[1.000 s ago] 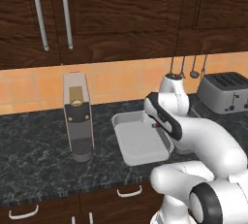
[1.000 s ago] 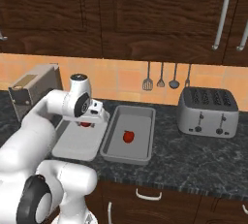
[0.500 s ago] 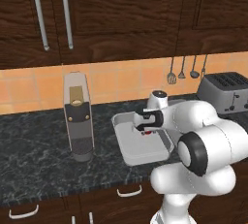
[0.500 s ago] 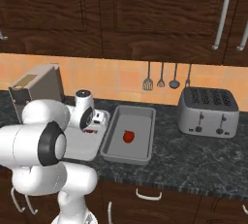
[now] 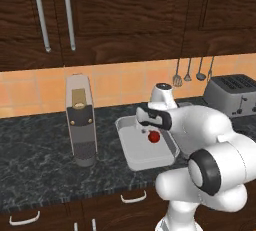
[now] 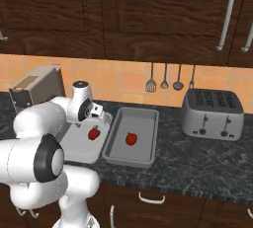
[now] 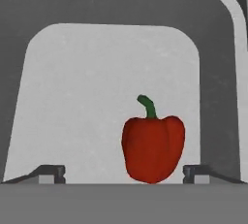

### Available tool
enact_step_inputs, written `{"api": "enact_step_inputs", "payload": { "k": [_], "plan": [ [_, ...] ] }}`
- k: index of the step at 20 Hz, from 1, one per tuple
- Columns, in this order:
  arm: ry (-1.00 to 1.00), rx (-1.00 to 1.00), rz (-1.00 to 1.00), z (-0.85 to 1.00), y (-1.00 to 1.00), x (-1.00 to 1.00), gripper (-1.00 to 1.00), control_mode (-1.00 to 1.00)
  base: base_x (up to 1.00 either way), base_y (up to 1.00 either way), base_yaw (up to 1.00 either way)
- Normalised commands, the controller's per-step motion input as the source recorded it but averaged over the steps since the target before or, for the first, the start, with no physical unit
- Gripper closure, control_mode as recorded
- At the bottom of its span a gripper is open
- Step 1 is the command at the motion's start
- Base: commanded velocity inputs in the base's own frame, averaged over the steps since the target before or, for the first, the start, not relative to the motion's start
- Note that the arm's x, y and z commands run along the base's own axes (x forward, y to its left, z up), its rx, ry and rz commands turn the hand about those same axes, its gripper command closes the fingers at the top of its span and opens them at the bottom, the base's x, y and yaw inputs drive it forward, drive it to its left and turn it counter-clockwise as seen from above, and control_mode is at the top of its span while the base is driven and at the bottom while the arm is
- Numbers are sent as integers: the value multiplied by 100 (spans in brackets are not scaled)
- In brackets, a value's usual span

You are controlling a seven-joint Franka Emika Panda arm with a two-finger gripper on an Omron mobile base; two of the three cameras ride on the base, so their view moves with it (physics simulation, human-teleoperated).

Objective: Place one bell pepper and one fish in each tupperware on the nearby counter, to pack two identical lunches.

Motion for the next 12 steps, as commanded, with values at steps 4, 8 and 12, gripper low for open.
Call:
{"api": "enact_step_inputs", "payload": {
  "k": [4, 8, 12],
  "plan": [
    [-1, 0, -5, 70, -2, -100, -100, -100, 0, 0, 0],
    [-3, 0, -7, 81, -1, -100, -100, -100, 0, 0, 0],
    [-16, 0, -8, 40, -1, -100, -100, -100, 0, 0, 0]
  ]
}}
